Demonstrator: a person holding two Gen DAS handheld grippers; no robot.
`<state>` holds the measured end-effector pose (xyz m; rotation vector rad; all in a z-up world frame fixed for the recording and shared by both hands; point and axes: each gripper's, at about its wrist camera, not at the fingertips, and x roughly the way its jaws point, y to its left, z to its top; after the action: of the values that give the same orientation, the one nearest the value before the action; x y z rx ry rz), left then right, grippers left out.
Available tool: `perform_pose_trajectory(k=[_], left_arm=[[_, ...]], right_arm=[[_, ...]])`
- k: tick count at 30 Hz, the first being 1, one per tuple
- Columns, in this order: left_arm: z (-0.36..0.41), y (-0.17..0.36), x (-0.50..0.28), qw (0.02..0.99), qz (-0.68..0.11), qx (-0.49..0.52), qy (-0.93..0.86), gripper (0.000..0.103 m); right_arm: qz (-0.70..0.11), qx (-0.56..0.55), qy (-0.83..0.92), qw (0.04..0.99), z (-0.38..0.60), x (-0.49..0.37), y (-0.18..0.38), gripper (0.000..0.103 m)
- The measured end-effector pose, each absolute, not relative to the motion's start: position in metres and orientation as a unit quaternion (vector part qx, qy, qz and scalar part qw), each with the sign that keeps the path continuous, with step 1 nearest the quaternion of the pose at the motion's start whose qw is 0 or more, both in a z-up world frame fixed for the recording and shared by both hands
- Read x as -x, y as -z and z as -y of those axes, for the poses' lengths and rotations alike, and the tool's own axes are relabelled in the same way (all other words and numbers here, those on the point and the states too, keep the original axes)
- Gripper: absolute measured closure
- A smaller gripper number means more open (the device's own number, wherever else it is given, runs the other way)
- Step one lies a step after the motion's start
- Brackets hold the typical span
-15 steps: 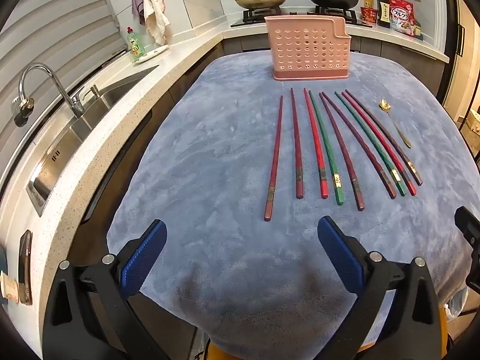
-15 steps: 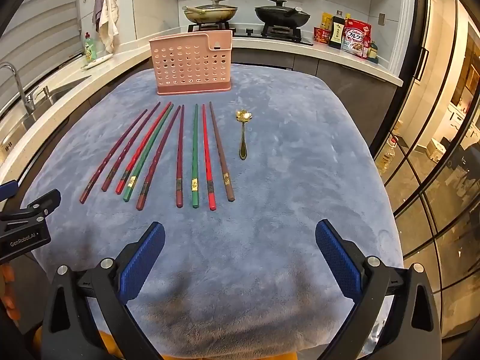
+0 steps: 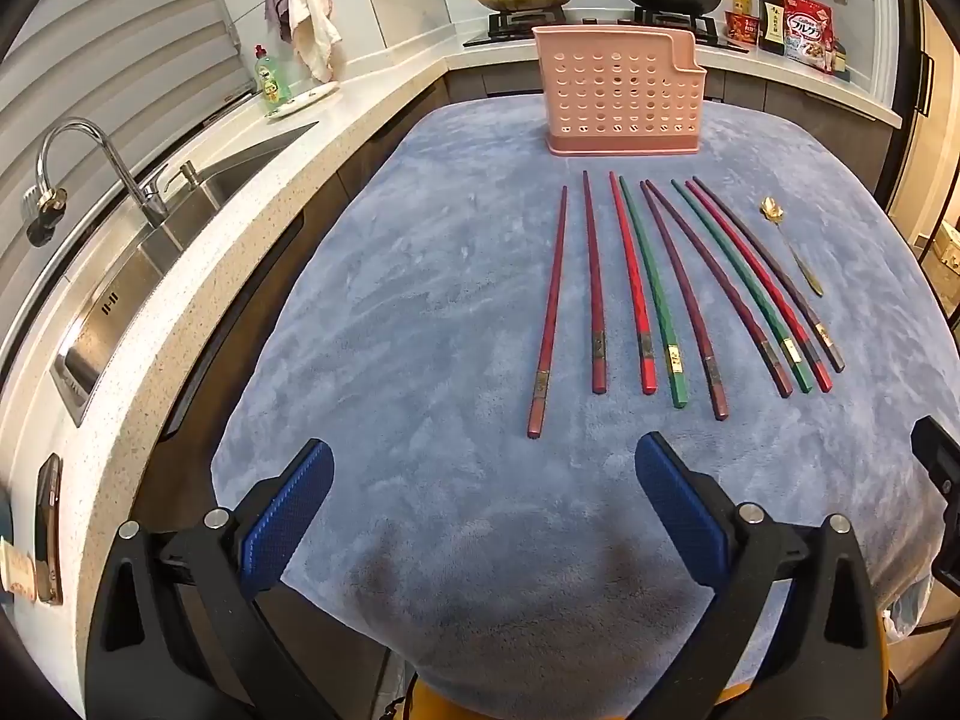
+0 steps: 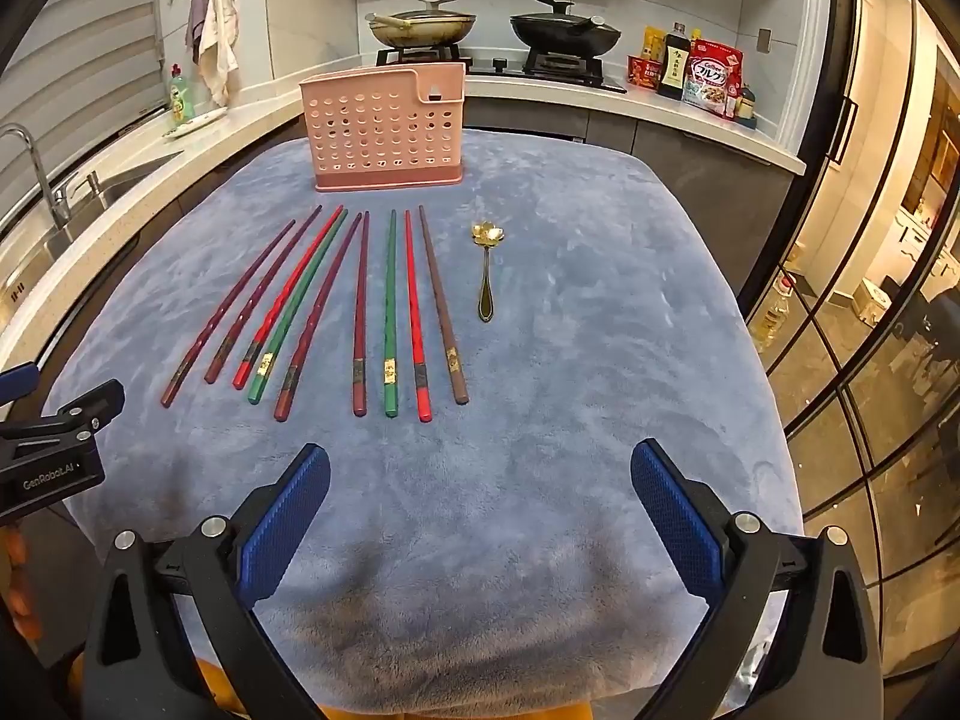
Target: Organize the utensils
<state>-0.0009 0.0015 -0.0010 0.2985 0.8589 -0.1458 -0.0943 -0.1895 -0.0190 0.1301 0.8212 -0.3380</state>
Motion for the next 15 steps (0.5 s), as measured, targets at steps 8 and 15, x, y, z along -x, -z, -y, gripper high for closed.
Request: perform_pose_trajectory(k=[8, 15], left_arm=[[-0.0008, 0.0049, 0.0013, 0.894, -0.418, -0.142, 0.072, 0.007], [-0.0054, 0.0089, -0.0019, 0.893, -0.423, -0.135, 0.075, 0.007]], right_arm=[[-0.398, -0.061, 0.163, 0.901, 0.1889, 0.0931, 0.0215, 0.007], [-0.399, -0.060, 0.163, 0.901, 0.1892, 0.0925, 0.0199, 0.007]])
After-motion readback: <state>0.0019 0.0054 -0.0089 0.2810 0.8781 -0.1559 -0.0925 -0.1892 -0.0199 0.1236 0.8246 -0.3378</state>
